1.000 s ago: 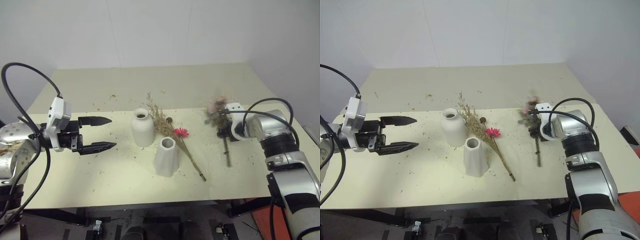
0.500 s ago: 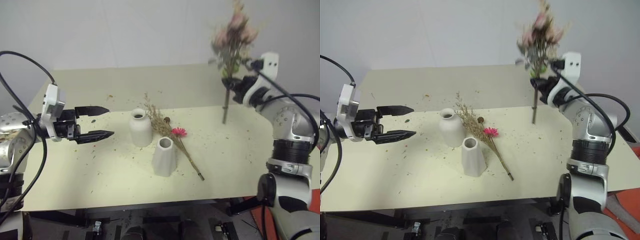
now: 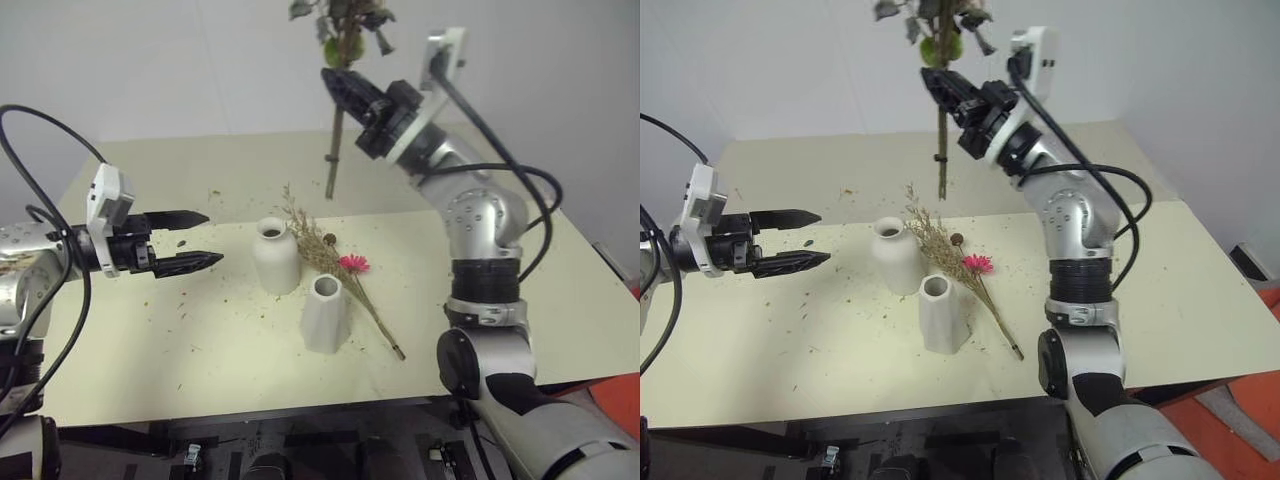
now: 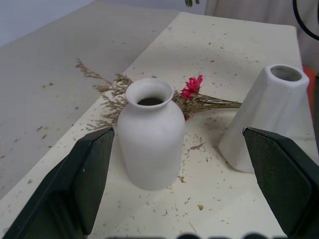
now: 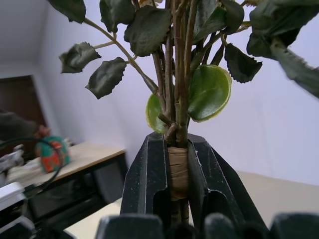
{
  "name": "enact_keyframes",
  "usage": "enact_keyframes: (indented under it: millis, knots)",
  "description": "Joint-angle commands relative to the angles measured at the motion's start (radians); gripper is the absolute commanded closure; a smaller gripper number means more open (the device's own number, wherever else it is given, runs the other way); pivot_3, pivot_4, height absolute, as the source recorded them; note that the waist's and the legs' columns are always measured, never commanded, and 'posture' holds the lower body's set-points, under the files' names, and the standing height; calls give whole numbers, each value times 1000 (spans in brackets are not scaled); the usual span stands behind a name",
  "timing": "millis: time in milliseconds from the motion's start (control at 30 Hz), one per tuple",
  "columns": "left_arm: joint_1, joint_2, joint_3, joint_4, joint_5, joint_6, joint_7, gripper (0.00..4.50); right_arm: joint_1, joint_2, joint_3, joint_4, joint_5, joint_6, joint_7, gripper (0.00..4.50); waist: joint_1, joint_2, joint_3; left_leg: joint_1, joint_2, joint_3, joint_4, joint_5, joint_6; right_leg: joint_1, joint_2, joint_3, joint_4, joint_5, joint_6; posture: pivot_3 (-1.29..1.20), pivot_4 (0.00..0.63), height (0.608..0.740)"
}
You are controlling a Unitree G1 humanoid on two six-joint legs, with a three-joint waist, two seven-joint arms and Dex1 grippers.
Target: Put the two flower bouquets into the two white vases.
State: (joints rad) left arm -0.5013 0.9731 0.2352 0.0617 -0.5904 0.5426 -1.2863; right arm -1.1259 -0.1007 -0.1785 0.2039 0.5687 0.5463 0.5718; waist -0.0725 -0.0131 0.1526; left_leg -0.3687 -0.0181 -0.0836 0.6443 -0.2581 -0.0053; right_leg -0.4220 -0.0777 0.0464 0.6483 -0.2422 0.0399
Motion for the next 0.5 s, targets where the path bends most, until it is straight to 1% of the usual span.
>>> enact_keyframes:
  millis: [33, 233, 367, 500]
  knots:
    - [43, 30, 74, -72, -27, 8, 15, 0, -43, 36, 29, 16, -3, -73, 26, 4266, 0, 0, 0, 0, 0, 0, 0, 0, 0, 0, 0, 0, 0, 0, 0, 0, 150, 740]
    - [110, 51, 142, -126, -45, 28, 39, 0, -30, 95, 83, 83, -33, -160, 66, 4266, -1, 0, 0, 0, 0, 0, 0, 0, 0, -1, 0, 0, 0, 0, -1, 0, 150, 740]
    - [132, 58, 159, -148, -60, 40, 52, 0, -44, 135, 96, 165, -62, -232, 75, 4266, -1, 0, 0, 0, 0, 0, -1, 0, 0, -1, 0, 0, 0, 1, -1, 0, 150, 740]
    - [138, 58, 162, -166, -72, 53, 60, 0, -58, 166, 89, 211, -64, -266, 75, 4266, 0, 0, 0, 0, 0, 0, -1, 0, -1, -1, 0, 0, 0, 1, -2, 0, 150, 740]
